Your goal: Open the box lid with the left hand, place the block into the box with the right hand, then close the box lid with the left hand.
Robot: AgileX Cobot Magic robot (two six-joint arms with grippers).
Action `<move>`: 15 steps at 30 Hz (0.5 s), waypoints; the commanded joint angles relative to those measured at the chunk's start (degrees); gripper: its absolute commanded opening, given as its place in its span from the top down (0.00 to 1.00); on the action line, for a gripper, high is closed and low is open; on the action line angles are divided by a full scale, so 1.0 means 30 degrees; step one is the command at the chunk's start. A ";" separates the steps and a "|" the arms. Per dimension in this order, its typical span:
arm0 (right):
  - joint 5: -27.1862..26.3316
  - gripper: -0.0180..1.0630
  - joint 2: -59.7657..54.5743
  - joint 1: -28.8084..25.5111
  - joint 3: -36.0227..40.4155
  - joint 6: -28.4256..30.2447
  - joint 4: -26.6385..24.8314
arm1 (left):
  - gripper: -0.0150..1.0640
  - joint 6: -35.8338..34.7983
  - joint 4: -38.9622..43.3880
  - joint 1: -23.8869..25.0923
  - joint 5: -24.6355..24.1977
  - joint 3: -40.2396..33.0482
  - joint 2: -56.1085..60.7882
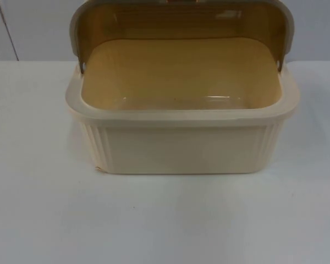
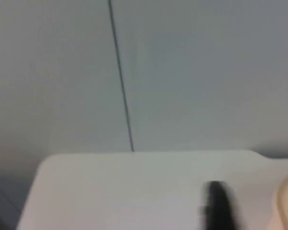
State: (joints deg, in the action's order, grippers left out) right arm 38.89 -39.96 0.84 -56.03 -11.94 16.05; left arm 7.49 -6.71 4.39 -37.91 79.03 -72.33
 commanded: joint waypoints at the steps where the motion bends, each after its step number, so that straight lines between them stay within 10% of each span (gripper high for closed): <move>1: -0.0256 0.02 0.0068 -0.0038 -0.0079 -0.0029 -0.0012 | 0.02 0.0415 -0.1700 0.0054 -0.0813 0.0004 -0.0429; 15: -0.0997 0.02 -0.1783 -0.0038 -0.0130 -0.0176 0.0111 | 0.04 0.2351 -0.3851 0.0054 -0.1577 0.0004 0.0738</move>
State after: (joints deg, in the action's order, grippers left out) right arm 38.09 -43.00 0.84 -56.03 -12.42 16.05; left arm 13.03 -16.49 4.39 -42.62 79.03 -71.12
